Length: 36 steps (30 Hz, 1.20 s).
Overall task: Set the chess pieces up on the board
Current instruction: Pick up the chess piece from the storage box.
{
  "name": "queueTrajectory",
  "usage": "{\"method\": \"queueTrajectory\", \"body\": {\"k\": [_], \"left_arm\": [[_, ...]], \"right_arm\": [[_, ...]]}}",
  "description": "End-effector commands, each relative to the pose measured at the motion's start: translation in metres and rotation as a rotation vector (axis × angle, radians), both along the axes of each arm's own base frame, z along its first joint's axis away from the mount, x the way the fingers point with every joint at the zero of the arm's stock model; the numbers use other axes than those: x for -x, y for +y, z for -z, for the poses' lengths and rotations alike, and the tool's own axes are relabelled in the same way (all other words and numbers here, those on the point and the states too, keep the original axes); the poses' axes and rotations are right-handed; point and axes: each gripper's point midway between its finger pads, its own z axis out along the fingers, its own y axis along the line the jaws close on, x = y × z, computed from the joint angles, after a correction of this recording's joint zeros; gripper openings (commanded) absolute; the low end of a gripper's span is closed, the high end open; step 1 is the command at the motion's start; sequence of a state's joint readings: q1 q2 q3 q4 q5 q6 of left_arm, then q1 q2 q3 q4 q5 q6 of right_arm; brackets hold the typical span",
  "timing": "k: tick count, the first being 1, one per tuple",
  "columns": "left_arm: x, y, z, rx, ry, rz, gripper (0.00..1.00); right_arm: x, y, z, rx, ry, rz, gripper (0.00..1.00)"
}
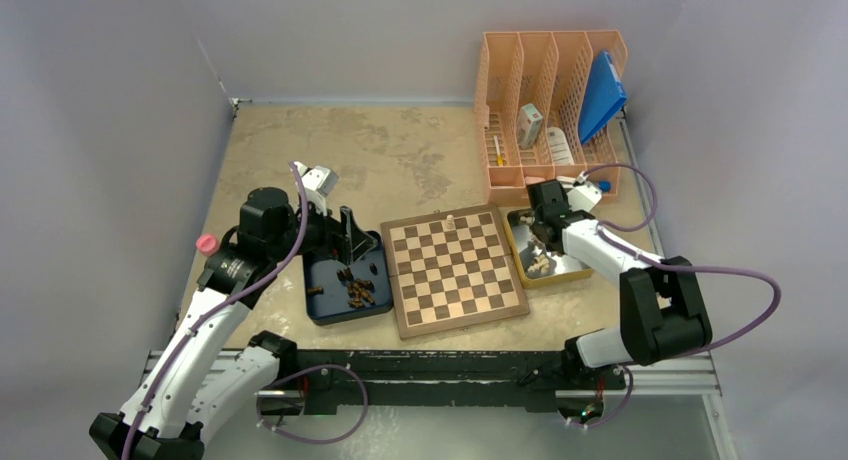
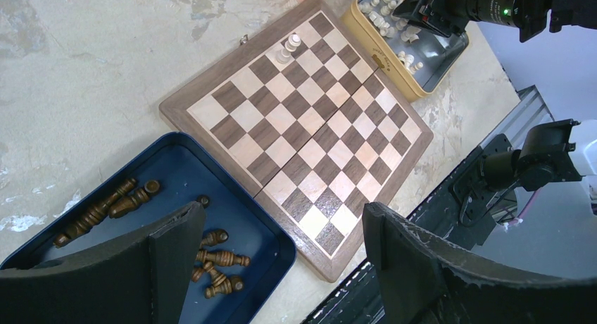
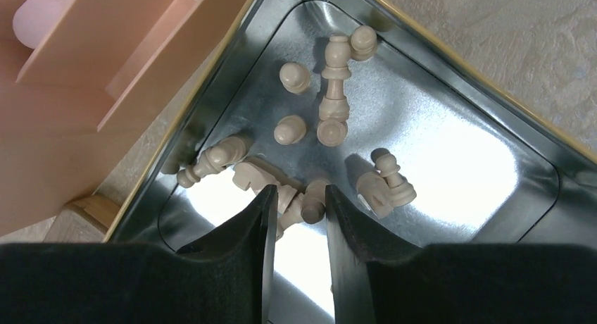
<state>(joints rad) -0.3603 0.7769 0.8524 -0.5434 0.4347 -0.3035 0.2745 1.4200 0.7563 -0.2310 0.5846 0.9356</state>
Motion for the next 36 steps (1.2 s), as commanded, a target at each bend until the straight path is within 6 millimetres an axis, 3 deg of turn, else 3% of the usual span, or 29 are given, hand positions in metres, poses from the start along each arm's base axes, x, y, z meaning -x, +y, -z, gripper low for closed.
{"method": "queueTrajectory", "body": {"k": [1,15,22,36], "left_arm": [[-0.003,-0.002,-0.005,0.019,-0.022,0.002,0.83],[-0.003,-0.002,-0.005,0.018,-0.02,0.001,0.83],[-0.003,-0.002,-0.004,0.017,-0.017,0.003,0.83],[-0.005,-0.002,-0.002,0.014,-0.01,0.002,0.83]], "right_arm": [[0.0,-0.004,-0.001,-0.002,-0.018,0.033,0.31],[0.0,-0.007,-0.007,0.012,-0.033,0.04,0.11],[-0.006,-0.02,-0.035,0.087,-0.086,0.067,0.01],[-0.018,-0.021,-0.084,0.132,-0.17,-0.009,0.0]]}}
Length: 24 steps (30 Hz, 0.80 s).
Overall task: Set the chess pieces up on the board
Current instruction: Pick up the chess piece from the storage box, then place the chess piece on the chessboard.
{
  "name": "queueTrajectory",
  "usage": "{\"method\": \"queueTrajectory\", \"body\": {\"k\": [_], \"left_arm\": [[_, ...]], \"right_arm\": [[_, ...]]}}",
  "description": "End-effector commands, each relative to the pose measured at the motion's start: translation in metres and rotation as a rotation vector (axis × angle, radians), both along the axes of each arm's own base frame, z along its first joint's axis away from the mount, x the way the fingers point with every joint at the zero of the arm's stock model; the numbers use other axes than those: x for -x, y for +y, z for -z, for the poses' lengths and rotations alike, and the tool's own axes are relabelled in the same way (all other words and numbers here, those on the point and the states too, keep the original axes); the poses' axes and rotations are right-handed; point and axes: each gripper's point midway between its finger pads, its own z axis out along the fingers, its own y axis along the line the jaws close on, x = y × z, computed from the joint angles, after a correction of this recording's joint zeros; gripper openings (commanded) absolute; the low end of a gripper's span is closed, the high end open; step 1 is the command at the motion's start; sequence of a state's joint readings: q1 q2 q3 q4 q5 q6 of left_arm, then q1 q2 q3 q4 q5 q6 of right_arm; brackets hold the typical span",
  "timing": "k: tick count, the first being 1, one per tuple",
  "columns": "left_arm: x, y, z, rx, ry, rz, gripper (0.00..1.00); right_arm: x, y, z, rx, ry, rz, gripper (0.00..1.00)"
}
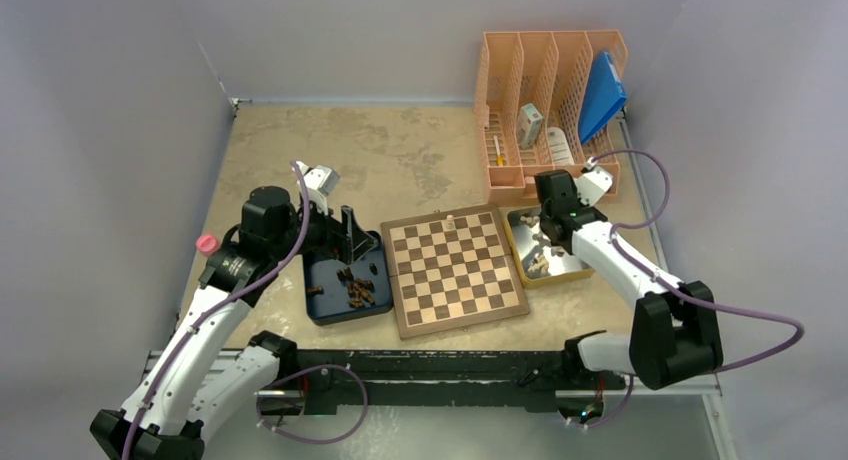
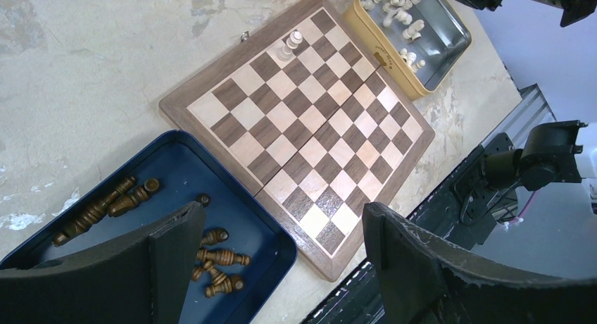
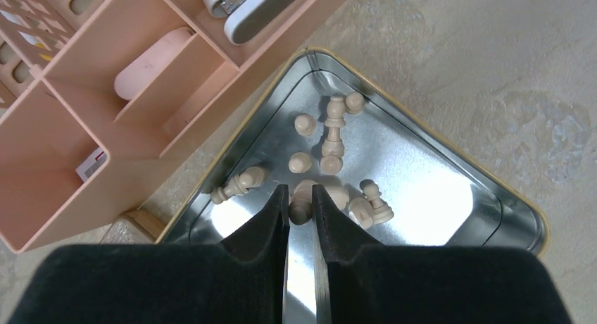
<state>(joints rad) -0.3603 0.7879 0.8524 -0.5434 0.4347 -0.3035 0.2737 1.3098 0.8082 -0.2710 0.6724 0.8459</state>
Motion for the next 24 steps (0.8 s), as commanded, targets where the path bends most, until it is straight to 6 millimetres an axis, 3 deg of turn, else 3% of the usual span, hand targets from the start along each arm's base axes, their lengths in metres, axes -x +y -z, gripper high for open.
{"method": "queueTrajectory", "body": {"k": [1,7,15,24], "left_arm": [[-0.004,-0.002,-0.004,0.017,-0.019,0.001,0.83],[-0.004,-0.002,-0.003,0.017,-0.014,0.003,0.83],[-0.004,-0.002,-0.004,0.019,-0.016,0.003,0.83],[-0.004,-0.002,-0.005,0.019,-0.019,0.0,0.83]], "right_arm": [[-0.011,-0.005,-0.037,0.035,-0.079,-0.009,0.0],[-0.013,0.012,-0.056,-0.01,-0.126,-0.127,0.0],[-0.015,0.056,-0.07,-0.106,-0.161,-0.402,0.02],[-0.002,0.132,-0.082,-0.194,-0.189,-0.641,0.03]]}}
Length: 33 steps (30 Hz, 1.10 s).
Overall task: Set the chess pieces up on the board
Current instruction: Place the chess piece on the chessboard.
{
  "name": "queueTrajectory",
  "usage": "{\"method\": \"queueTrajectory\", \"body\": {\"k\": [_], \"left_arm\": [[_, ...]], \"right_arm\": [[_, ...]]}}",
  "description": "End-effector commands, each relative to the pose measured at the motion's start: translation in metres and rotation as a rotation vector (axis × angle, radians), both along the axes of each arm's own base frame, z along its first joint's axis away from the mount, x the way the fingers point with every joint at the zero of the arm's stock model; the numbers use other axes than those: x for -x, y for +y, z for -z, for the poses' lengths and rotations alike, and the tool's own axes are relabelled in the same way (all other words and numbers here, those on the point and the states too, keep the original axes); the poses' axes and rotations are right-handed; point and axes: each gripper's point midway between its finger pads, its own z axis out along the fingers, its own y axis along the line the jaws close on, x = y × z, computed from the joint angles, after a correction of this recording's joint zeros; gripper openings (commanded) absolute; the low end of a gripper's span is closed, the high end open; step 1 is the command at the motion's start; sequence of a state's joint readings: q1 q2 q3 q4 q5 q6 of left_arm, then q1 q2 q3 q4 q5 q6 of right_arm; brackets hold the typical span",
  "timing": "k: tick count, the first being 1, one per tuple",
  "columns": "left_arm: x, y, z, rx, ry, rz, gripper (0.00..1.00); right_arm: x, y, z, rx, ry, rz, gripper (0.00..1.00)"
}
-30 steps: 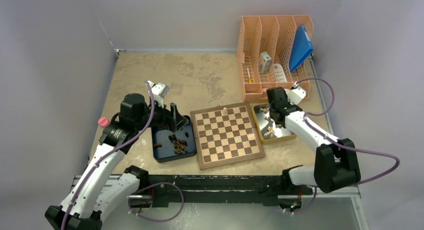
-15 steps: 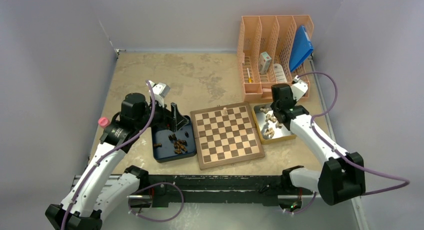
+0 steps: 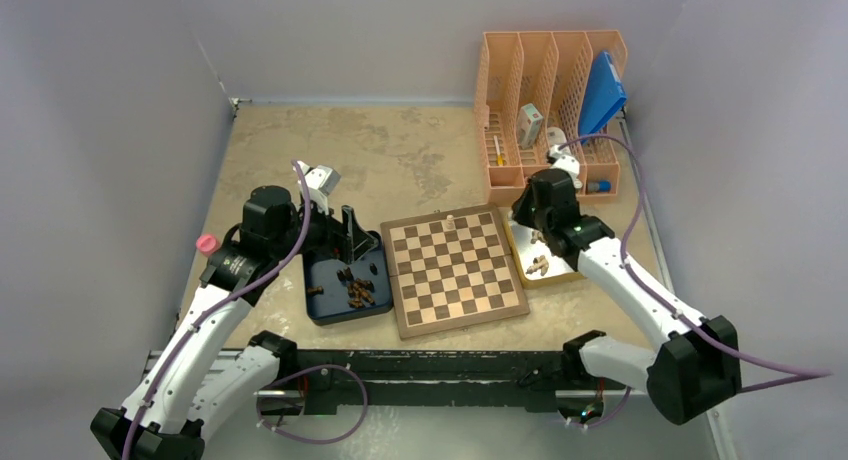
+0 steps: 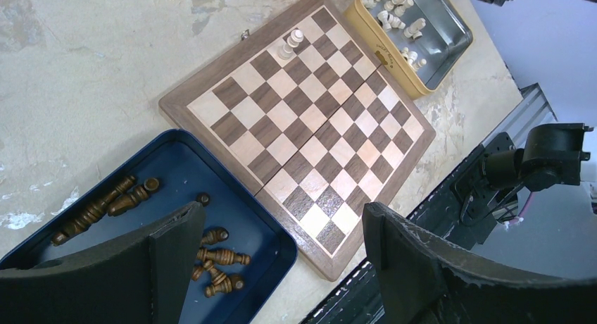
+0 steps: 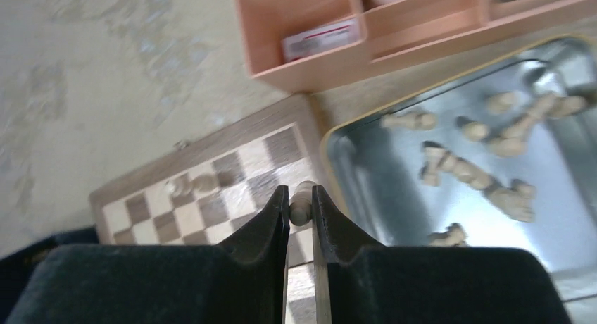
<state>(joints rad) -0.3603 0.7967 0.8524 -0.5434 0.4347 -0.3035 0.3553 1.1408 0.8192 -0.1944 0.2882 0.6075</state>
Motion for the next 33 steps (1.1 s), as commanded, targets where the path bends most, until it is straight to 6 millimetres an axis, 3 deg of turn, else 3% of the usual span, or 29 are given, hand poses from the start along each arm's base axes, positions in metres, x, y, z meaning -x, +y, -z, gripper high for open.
{"method": "queueTrajectory", "body": {"k": [1,23,33], "left_arm": [[-0.003,-0.002,-0.007,0.023,-0.026,-0.001,0.83],[-0.003,-0.001,-0.006,0.018,-0.027,-0.005,0.83],[-0.002,0.0,-0.008,0.022,-0.033,-0.008,0.83]], "right_arm": [[-0.003,0.049,-0.027,-0.051,-0.071,-0.146,0.04],[-0.021,0.115,0.024,0.031,0.027,-0.259,0.06],[-0.035,0.123,0.042,0.09,0.071,-0.238,0.07]]}}
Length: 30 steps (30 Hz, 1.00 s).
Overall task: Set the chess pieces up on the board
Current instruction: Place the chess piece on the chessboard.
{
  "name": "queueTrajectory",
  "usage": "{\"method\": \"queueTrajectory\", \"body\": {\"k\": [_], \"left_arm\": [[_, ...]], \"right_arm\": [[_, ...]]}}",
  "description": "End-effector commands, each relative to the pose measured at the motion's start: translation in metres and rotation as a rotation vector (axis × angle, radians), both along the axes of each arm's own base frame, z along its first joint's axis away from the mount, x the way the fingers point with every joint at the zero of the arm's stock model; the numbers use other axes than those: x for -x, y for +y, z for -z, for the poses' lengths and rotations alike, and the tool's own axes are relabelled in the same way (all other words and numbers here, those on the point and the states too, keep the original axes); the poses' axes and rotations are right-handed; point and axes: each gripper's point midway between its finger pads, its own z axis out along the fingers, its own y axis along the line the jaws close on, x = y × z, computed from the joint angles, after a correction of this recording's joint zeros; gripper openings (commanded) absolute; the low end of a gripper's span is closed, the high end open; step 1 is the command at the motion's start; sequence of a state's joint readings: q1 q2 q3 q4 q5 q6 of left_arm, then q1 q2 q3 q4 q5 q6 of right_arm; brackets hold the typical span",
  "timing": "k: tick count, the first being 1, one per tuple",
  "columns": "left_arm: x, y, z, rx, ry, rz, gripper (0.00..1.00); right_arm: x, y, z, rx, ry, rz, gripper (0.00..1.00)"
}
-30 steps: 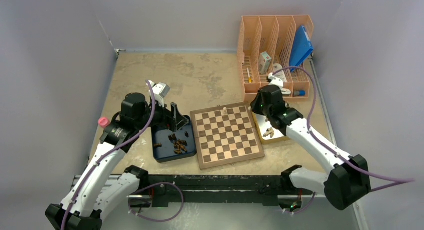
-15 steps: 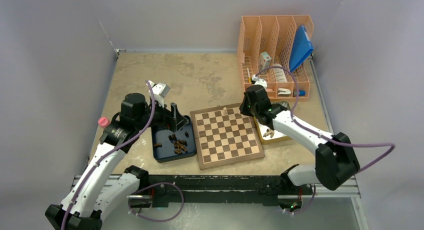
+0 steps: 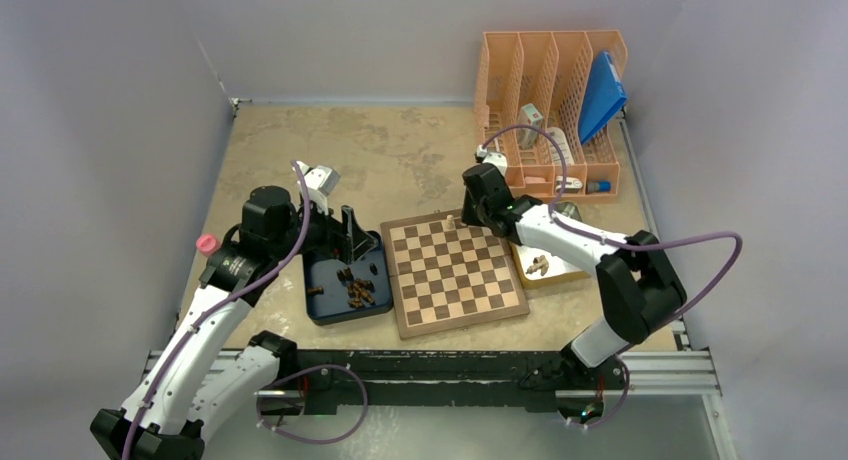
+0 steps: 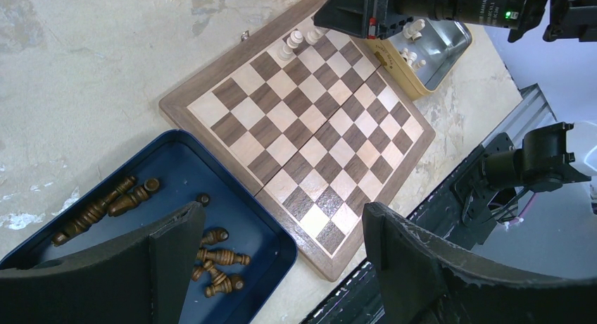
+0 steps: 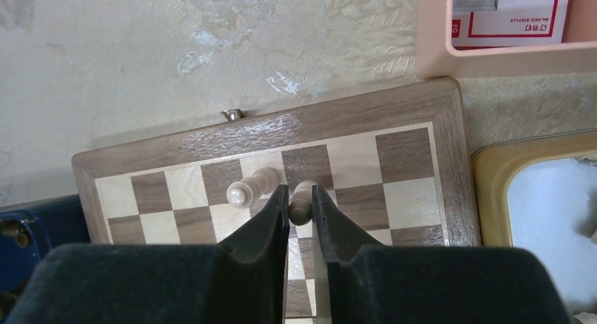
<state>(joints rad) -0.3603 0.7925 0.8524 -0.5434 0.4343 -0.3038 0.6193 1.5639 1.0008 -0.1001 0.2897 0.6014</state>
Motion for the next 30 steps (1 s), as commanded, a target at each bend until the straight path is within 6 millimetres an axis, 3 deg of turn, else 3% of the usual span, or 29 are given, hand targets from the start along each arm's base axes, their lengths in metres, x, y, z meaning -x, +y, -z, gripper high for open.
{"method": "queueTrajectory", "body": {"k": [1,30], "left_arm": [[-0.002,0.0,-0.007,0.021,-0.031,-0.008,0.83],[-0.002,0.0,-0.009,0.022,-0.037,-0.009,0.83]], "right_arm": [[-0.017,0.003,-0.017,0.011,-0.061,0.028,0.07],[-0.024,0.012,0.004,0.03,-0.019,0.019,0.09]]}}
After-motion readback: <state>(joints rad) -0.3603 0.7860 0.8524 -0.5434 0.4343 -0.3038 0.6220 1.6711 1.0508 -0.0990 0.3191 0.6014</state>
